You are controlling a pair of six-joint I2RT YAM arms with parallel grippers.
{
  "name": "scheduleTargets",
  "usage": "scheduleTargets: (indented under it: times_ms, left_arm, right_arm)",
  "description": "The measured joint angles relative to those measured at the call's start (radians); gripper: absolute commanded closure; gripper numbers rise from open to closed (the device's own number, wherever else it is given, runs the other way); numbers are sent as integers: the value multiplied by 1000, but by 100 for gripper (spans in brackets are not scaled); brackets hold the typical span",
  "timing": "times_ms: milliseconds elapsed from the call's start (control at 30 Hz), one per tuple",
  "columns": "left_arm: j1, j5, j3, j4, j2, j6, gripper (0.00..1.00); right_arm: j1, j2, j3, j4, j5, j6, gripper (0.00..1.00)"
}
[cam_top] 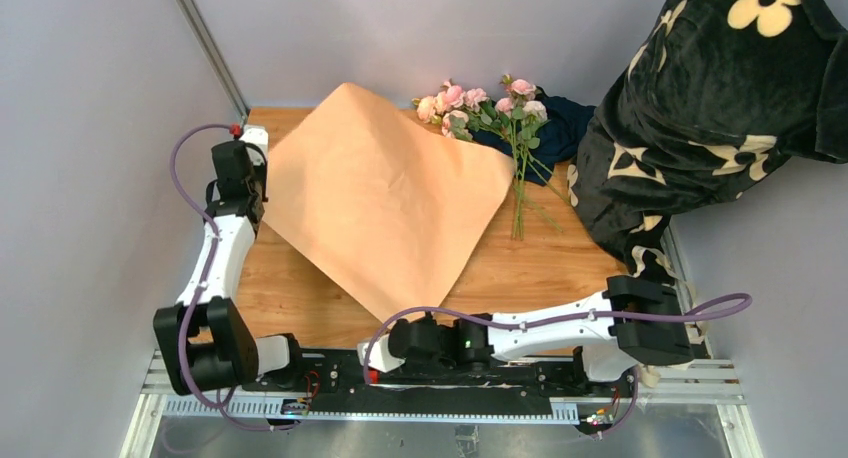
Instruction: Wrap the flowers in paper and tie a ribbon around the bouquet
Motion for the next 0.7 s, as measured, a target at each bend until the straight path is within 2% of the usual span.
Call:
scheduleTargets:
  times_ms: [133,200,433,467,567,633,700]
  left_arm:
    - [34,5,-23,17,105,-32,100]
    - [42,5,-41,44,142,-35,100]
    - [47,-12,-121,87,165,-31,100]
    - [50,-22,-124,95,169,-28,100]
    - [73,-55,-125,124,188,-28,100]
    - [96,-72,-125,142,208,-27,100]
    - [109,-69,-125,144,219,-23,100]
  right_arm:
    - [34,57,121,-159,62,173,100]
    - [34,90,147,-182,82,227,100]
    - [8,156,125,-173,68,246,93]
    - [0,156,125,-164,58,242,88]
    - [-15,157,128,-140,20,231,58]
    - [-20,161,143,-142,-10,225,50]
    - [-29,158,166,-147,-32,235,48]
